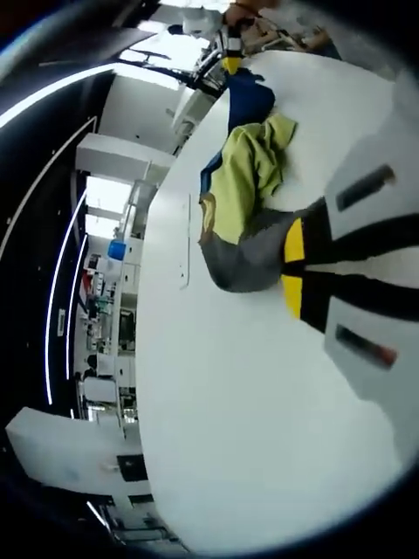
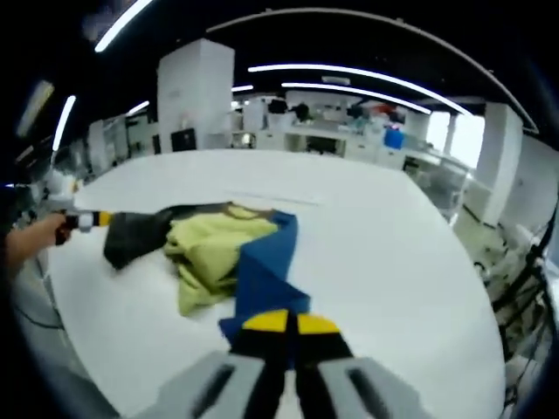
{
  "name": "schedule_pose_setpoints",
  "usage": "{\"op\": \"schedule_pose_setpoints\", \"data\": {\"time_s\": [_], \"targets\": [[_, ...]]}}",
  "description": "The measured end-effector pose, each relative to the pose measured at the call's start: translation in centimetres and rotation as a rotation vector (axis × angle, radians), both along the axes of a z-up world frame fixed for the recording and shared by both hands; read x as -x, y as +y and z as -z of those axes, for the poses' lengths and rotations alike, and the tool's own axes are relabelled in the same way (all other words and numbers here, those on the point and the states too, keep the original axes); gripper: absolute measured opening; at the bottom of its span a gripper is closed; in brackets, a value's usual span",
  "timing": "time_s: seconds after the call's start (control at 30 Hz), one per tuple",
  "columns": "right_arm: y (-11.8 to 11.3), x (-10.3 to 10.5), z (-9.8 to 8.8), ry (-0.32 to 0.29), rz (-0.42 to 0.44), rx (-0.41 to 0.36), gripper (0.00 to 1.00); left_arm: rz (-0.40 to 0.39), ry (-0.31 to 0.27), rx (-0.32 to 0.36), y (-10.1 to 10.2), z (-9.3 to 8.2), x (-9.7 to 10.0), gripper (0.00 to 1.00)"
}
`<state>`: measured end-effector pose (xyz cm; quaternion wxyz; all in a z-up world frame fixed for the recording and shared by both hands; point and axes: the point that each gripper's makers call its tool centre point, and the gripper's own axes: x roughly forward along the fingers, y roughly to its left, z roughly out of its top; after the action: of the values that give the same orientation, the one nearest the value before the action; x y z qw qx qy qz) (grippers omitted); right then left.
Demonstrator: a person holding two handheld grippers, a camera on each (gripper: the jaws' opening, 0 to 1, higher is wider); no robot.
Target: Fold the garment on the visible template until the final outline fits inside the template.
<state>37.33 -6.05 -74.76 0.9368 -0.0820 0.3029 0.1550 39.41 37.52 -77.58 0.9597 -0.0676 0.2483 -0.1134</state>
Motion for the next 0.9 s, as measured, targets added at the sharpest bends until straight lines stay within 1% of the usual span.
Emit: {"op": "schedule_pose_setpoints", "data": {"time_s": [0.17,0.2,0.3,0.37,0.4,0.5,0.57,0.67,0.73,0.8,0.83,0.9], "targets": [[-2.5,-1.1,0.2,-0.004,0.029,0.048,0.0,-0.049,0.014,-0.023,1.4,0.4,-0.4,0.0],[-3.3,-1.4,0.4,0.005,0.041,0.064,0.0,-0.055,0.02,-0.024,1.8,0.6,-0.6,0.0],[-4.5,-2.1,0.6,0.002,0.054,0.093,0.0,-0.063,0.034,-0.031,2.5,1.0,-0.8,0.0],[-5.4,-2.4,0.8,0.008,0.065,0.107,0.0,-0.065,0.042,-0.048,3.2,1.4,-1.1,0.0],[-5.8,-2.4,0.9,0.011,0.07,0.115,0.0,-0.065,0.041,-0.054,3.2,1.4,-1.1,0.0],[-8.1,-2.8,1.8,0.027,0.089,0.242,0.0,-0.09,0.034,-0.058,4.1,1.6,-1.6,0.0],[-8.9,-3.1,2.2,0.023,0.098,0.274,0.0,-0.104,0.039,-0.058,4.5,1.8,-1.7,0.0],[-9.9,-3.5,2.9,0.033,0.113,0.284,0.0,-0.122,0.047,-0.055,5.5,2.1,-2.0,0.0],[-10.6,-3.8,3.2,0.035,0.142,0.266,0.0,-0.129,0.049,-0.062,5.8,2.0,-1.9,0.0],[-11.6,-3.9,3.6,0.04,0.152,0.293,0.0,-0.134,0.051,-0.082,6.4,2.1,-1.9,0.0],[-12.3,-3.9,3.8,0.054,0.161,0.323,0.0,-0.136,0.052,-0.09,6.8,2.1,-1.9,0.0],[-13.0,-4.0,4.4,0.068,0.166,0.325,0.0,-0.134,0.053,-0.105,7.0,2.1,-2.0,0.0]]}}
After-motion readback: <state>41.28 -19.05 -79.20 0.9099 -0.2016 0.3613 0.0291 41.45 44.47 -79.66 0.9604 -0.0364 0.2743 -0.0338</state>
